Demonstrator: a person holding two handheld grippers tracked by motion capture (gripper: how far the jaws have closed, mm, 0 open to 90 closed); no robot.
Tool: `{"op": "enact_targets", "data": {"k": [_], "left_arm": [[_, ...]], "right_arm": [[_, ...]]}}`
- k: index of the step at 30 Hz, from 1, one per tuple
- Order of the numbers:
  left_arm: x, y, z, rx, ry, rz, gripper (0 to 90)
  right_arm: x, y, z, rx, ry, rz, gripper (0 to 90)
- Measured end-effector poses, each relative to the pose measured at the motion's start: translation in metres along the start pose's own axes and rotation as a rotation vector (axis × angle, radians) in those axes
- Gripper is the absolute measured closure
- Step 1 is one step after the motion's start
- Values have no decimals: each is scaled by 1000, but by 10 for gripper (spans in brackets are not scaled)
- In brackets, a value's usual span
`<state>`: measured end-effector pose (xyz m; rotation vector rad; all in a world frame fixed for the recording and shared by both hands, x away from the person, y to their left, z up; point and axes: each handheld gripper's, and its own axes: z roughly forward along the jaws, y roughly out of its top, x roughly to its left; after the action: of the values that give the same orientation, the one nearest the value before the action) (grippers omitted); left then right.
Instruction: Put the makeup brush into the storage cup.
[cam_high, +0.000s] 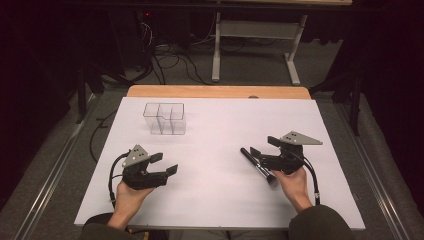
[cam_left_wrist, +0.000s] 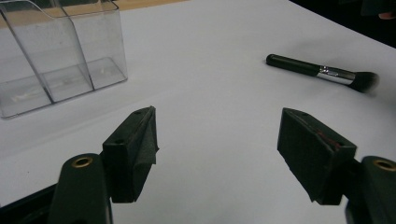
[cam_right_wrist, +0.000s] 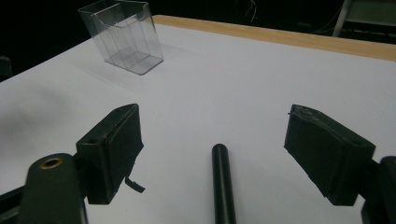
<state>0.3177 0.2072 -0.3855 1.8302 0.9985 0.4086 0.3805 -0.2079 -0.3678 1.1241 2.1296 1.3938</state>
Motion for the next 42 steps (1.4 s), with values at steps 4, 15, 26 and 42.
{"op": "enact_targets", "data": {"k": [4, 15, 26, 42], "left_arm": [[-2, 0, 3, 12, -2, 11, 288], [-2, 0, 4, 23, 8, 12, 288], [-1, -1, 3, 25, 19, 0, 287], [0, -1, 1, 25, 21, 2, 289]], "right_arm": [[-1, 3, 0, 45, 1, 0, 218], [-4, 8, -3, 162, -12, -28, 265], [-8, 16, -8, 279, -20, -46, 304], [-5, 30, -10, 418, -41, -92, 335]]}}
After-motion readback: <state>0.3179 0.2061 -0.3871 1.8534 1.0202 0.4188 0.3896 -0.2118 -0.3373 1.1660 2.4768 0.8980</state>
